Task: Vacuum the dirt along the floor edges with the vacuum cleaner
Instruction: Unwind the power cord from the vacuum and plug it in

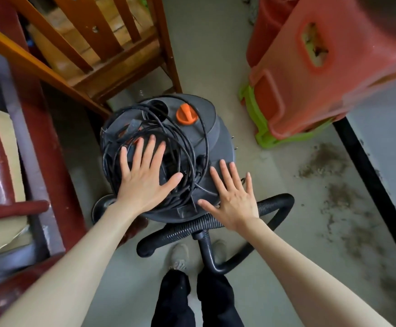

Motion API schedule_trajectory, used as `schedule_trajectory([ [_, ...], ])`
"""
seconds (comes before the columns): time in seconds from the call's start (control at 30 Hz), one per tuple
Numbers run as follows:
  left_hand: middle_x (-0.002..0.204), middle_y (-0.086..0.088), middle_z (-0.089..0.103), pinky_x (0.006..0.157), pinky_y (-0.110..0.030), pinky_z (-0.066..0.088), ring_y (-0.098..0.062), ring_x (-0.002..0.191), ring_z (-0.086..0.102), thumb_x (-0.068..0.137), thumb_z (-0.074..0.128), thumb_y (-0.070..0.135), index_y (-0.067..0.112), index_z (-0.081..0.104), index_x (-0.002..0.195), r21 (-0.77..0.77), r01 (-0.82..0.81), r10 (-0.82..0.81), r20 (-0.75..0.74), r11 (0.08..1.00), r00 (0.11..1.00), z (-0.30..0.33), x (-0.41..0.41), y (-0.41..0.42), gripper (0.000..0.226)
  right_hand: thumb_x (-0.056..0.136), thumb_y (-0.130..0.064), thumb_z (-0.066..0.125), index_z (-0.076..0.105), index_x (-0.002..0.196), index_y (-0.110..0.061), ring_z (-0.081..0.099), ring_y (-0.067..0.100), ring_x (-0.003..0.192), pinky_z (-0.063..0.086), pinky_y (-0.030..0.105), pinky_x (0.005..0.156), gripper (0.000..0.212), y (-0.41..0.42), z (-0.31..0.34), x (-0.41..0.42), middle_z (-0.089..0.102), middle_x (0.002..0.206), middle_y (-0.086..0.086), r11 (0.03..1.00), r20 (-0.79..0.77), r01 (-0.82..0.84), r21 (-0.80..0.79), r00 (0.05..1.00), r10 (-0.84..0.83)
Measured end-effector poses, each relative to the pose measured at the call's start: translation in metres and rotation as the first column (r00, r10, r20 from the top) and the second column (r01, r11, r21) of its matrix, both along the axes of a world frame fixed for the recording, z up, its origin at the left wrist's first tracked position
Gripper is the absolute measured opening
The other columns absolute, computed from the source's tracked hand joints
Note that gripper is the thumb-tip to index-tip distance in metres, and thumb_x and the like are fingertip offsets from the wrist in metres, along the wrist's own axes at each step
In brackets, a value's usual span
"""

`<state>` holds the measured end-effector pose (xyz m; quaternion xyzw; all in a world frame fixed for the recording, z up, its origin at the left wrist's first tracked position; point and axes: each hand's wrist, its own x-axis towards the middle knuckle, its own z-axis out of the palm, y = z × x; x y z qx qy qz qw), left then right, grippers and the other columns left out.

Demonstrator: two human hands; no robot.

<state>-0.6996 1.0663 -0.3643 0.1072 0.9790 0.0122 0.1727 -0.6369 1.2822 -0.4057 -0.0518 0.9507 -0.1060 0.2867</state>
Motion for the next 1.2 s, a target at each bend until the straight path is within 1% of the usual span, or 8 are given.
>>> schedule_trajectory([
  [0.1, 0.161, -0.002, -0.006, 0.112, -0.047, -0.019, -0.020, 0.147, -0.012, 0.080, 0.002, 0.075, 0.021, 0.002, 0.153, -0.002, 0.029, -0.029, 0.003, 1.000, 1.000, 0.000, 0.013, -0.002, 0.091, 0.080, -0.080, 0.005, -0.032, 0.141, -0.035, -0.042, 0.016, 0.135, -0.016, 0.051, 0.116, 0.085, -0.003, -0.001, 0.020, -0.037, 0.152, -0.008, 1.000, -0.005, 0.021, 0.011, 1.000, -0.021],
  [0.2, 0.161, -0.002, -0.008, 0.112, -0.047, -0.019, -0.020, 0.146, -0.014, 0.080, 0.000, 0.076, 0.022, -0.001, 0.153, -0.006, 0.060, -0.060, 0.015, 0.998, 0.998, 0.001, 0.026, -0.004, 0.091, 0.085, -0.079, 0.012, -0.033, 0.140, -0.035, -0.047, 0.014, 0.130, -0.014, 0.052, 0.117, 0.084, -0.005, 0.000, 0.038, -0.041, 0.147, -0.011, 0.999, -0.010, 0.035, 0.018, 0.999, -0.035],
  [0.37, 0.161, -0.002, -0.007, 0.113, -0.048, -0.017, -0.020, 0.146, -0.015, 0.080, 0.002, 0.076, 0.022, 0.000, 0.153, 0.017, 0.096, -0.097, 0.035, 0.995, 0.995, 0.001, 0.049, -0.009, 0.091, 0.087, -0.077, 0.017, -0.032, 0.141, -0.033, -0.048, 0.016, 0.129, -0.012, 0.052, 0.118, 0.085, -0.015, 0.005, 0.068, -0.039, 0.150, -0.008, 0.997, 0.012, 0.074, 0.036, 0.997, -0.074],
  [0.57, 0.161, -0.001, -0.006, 0.112, -0.046, -0.020, -0.019, 0.146, -0.015, 0.080, 0.006, 0.074, 0.022, 0.004, 0.153, 0.033, 0.125, -0.126, 0.038, 0.992, 0.991, 0.002, 0.075, -0.015, 0.090, 0.089, -0.076, 0.021, -0.031, 0.142, -0.032, -0.040, 0.018, 0.136, -0.012, 0.052, 0.118, 0.086, -0.024, 0.011, 0.104, -0.035, 0.154, -0.005, 0.993, 0.057, 0.109, 0.043, 0.992, -0.112],
  [0.7, 0.161, 0.001, -0.007, 0.112, -0.045, -0.022, -0.017, 0.146, -0.016, 0.079, 0.001, 0.075, 0.023, 0.006, 0.153, 0.073, 0.133, -0.138, 0.068, 0.988, 0.988, 0.005, 0.092, -0.021, 0.090, 0.090, -0.075, 0.023, -0.031, 0.142, -0.032, -0.037, 0.019, 0.138, -0.013, 0.052, 0.118, 0.086, -0.031, 0.012, 0.127, -0.036, 0.154, -0.004, 0.992, 0.078, 0.119, 0.036, 0.989, -0.122],
  [0.93, 0.161, 0.001, -0.008, 0.114, -0.048, -0.017, -0.017, 0.146, -0.017, 0.076, 0.001, 0.077, 0.022, 0.006, 0.152, 0.031, 0.177, -0.179, 0.076, 0.984, 0.981, 0.007, 0.122, -0.027, 0.094, 0.091, -0.073, 0.024, -0.029, 0.143, -0.033, -0.036, 0.018, 0.138, -0.014, 0.052, 0.117, 0.084, -0.039, 0.017, 0.163, -0.035, 0.152, -0.005, 0.991, 0.094, 0.129, 0.026, 0.987, -0.131],
  [1.07, 0.161, 0.001, -0.007, 0.113, -0.045, -0.020, -0.016, 0.146, -0.017, 0.082, 0.009, 0.075, 0.024, 0.006, 0.152, 0.053, 0.197, -0.200, 0.074, 0.979, 0.977, 0.007, 0.133, -0.033, 0.087, 0.091, -0.072, 0.029, -0.020, 0.151, -0.031, -0.034, 0.017, 0.139, -0.011, 0.051, 0.117, 0.088, -0.048, 0.019, 0.180, -0.034, 0.152, -0.005, 0.985, 0.087, 0.168, 0.031, 0.982, -0.170],
  [1.2, 0.161, -0.001, -0.003, 0.113, -0.046, -0.018, -0.018, 0.147, -0.012, 0.084, 0.017, 0.069, 0.021, 0.009, 0.152, 0.054, 0.238, -0.241, 0.052, 0.970, 0.969, 0.005, 0.144, -0.038, 0.084, 0.092, -0.071, 0.031, -0.013, 0.154, -0.028, -0.022, 0.022, 0.148, -0.007, 0.051, 0.120, 0.088, -0.059, 0.019, 0.195, -0.025, 0.160, 0.000, 0.975, 0.064, 0.220, 0.025, 0.973, -0.221],
])
